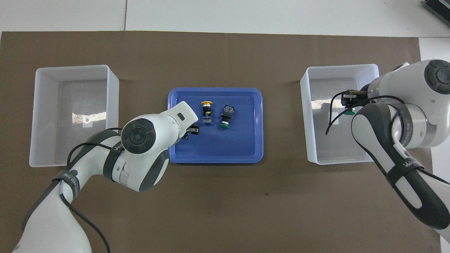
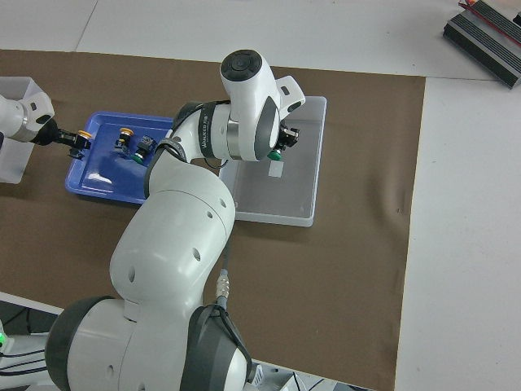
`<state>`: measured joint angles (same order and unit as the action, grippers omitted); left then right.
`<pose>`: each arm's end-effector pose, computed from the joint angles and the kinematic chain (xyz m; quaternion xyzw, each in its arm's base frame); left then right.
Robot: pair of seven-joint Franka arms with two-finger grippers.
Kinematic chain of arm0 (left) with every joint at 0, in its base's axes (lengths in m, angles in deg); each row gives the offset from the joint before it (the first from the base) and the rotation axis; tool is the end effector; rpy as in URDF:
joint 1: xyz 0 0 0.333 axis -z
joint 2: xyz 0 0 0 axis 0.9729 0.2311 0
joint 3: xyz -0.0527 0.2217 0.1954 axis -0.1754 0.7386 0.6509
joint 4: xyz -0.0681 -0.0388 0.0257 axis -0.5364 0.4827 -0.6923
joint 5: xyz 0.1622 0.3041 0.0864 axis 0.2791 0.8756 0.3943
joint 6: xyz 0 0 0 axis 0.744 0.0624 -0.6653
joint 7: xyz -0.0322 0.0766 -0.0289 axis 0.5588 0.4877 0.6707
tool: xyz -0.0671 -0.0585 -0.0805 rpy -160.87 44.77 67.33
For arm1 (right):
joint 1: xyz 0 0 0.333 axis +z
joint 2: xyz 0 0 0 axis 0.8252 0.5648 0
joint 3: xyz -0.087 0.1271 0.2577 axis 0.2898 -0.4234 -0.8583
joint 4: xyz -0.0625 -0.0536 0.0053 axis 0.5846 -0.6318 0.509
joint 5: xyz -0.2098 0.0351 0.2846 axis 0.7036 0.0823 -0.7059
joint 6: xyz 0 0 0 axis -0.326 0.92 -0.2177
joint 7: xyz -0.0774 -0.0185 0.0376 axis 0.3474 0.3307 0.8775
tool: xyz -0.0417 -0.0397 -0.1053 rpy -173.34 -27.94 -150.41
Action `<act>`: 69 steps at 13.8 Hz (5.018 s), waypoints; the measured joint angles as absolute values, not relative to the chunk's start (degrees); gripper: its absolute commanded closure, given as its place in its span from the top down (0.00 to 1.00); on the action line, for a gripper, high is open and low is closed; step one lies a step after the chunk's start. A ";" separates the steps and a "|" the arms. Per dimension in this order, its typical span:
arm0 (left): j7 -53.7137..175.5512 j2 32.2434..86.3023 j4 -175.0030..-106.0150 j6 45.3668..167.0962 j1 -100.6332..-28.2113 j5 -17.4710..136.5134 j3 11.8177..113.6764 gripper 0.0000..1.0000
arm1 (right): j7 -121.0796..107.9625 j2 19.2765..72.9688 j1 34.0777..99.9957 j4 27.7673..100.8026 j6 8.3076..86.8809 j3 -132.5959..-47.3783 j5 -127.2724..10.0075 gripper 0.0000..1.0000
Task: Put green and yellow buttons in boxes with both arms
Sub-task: 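Carry the green button to its box while the left gripper grasps a yellow button, then release the green button in the box while the left gripper drops the yellow button, then grasp the second green button with the right gripper while the left gripper withdraws, then carry the green button to its box while the left gripper grasps the yellow button, then carry the yellow button into its box with the left gripper while the right gripper withdraws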
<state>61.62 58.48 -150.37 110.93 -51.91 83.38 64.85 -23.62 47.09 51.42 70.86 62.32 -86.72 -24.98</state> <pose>0.5116 -0.2455 0.3743 0.9889 -0.0735 0.1172 0.0550 0.5900 -0.0062 0.3498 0.9965 -0.0654 0.0508 0.0075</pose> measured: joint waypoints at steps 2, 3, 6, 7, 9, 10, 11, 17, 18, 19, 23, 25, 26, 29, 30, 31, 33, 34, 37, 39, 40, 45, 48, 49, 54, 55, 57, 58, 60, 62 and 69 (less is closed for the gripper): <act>57.06 55.84 -147.13 104.18 -56.92 83.39 65.05 0.00 | -23.62 47.65 51.39 73.41 66.51 -86.76 -24.99 0.93; 54.72 55.23 -146.08 102.23 -59.25 83.40 65.14 0.00 | -23.52 47.68 51.24 74.59 68.00 -86.71 -24.98 1.00; 48.47 55.12 -145.49 102.61 -66.10 83.40 65.24 0.00 | -22.30 47.36 50.85 75.10 68.89 -86.72 -24.98 1.00; 46.51 55.28 -145.69 104.09 -68.31 83.40 65.23 0.00 | -22.11 46.71 50.96 74.69 68.77 -86.87 -24.98 1.00; 43.56 55.69 -146.45 106.57 -72.24 83.40 65.23 0.00 | -22.09 44.63 51.90 72.31 65.78 -87.37 -25.01 1.00; 42.32 55.93 -146.83 107.24 -73.68 83.40 65.22 0.00 | -22.62 43.80 52.97 70.44 63.49 -87.49 -25.58 1.00; 41.29 56.26 -147.20 108.25 -74.76 83.40 65.19 0.00 | -24.64 43.31 54.39 68.51 61.71 -87.52 -26.68 1.00; 40.36 63.58 -147.96 117.94 -77.46 83.40 65.08 0.00 | -44.20 45.83 64.98 61.74 60.83 -87.71 -27.87 1.00; 40.35 64.92 -147.97 119.75 -77.65 83.40 65.07 0.00 | -47.71 47.30 66.81 60.16 60.91 -87.72 -27.87 1.00; 40.34 66.39 -147.96 121.98 -77.73 83.40 65.07 0.00 | -51.20 49.13 68.84 58.42 61.17 -87.74 -27.86 1.00; 40.34 69.84 -147.72 125.84 -77.74 83.40 64.95 0.99 | -58.58 57.44 77.03 55.32 68.48 -87.74 -27.74 1.00; 40.30 69.82 -147.18 125.85 -77.74 83.40 64.89 1.00 | -62.74 61.67 80.48 55.07 72.84 -87.62 -24.85 1.00; 40.29 69.76 -146.79 125.85 -77.74 83.40 64.90 1.00 | -64.74 63.00 81.41 54.86 73.37 -87.57 -22.84 1.00; 40.29 68.73 -145.67 125.36 -77.76 83.40 64.92 1.00 | -65.74 63.71 82.01 54.94 73.06 -87.57 -21.48 0.90; 40.29 67.64 -145.32 123.97 -77.76 83.40 64.91 1.00 | -65.74 63.73 82.32 55.26 72.80 -87.56 -21.46 0.76; 40.29 66.22 -144.76 121.50 -77.75 83.40 64.83 1.00 | -65.74 63.77 82.57 55.74 72.33 -87.56 -21.45 0.57; 40.29 62.61 -142.49 113.54 -77.66 83.40 64.25 1.00 | -65.74 63.78 82.80 56.74 71.31 -87.56 -21.45 0.00; 40.30 60.99 -140.93 109.21 -77.44 83.40 63.82 1.00 | -65.85 63.72 82.79 56.67 70.25 -87.52 -21.44 0.00; 43.91 59.23 -136.76 101.83 -73.77 83.39 63.35 1.00 | -66.25 63.06 82.16 55.02 66.85 -87.37 -21.45 0.00; 47.72 59.53 -136.65 102.49 -70.01 83.39 63.12 1.00 | -66.27 61.12 80.94 54.03 64.20 -87.18 -21.45 0.00; 49.03 59.83 -136.66 103.02 -67.99 83.38 63.02 1.00 | -65.81 59.17 79.51 53.60 61.87 -87.10 -21.45 0.00; 58.11 62.73 -138.16 108.56 -58.73 83.38 62.83 1.00 | -43.95 48.24 67.02 53.38 48.29 -86.88 -22.59 0.00; 64.10 66.75 -139.90 114.86 -52.86 83.37 62.80 1.00 | -28.83 46.97 59.38 55.38 45.93 -86.83 -23.93 0.00; 65.72 68.07 -140.14 116.44 -51.25 83.38 62.81 1.00 | -25.45 46.79 57.77 57.07 46.08 -86.83 -24.09 0.00; 71.12 72.90 -140.94 122.01 -46.39 83.38 62.82 1.00 | -20.04 42.39 54.47 75.34 60.91 -86.85 -24.27 0.00; 71.29 73.02 -141.26 122.64 -46.24 83.38 62.85 1.00 | -20.04 41.81 54.47 78.35 64.07 -86.87 -24.27 0.00; 71.33 73.16 -141.93 123.95 -46.24 83.37 63.00 0.82 | -20.04 41.40 54.47 82.50 68.79 -86.90 -25.06 0.16; 71.33 73.26 -142.22 124.13 -46.22 83.38 63.02 0.73 | -20.04 41.40 54.47 83.63 70.03 -86.91 -26.14 0.29; 71.33 73.30 -143.56 124.35 -45.50 83.37 62.99 0.59 | -20.04 41.40 54.47 84.75 71.02 -86.90 -27.79 0.90; 71.45 73.27 -144.39 124.58 -44.35 83.38 63.01 0.49 | -20.04 41.37 54.47 84.87 71.07 -86.90 -27.99 1.00; 72.48 72.40 -144.33 124.01 -44.20 83.37 64.02 0.00 | -21.25 38.30 54.46 76.08 62.68 -86.80 -28.02 1.00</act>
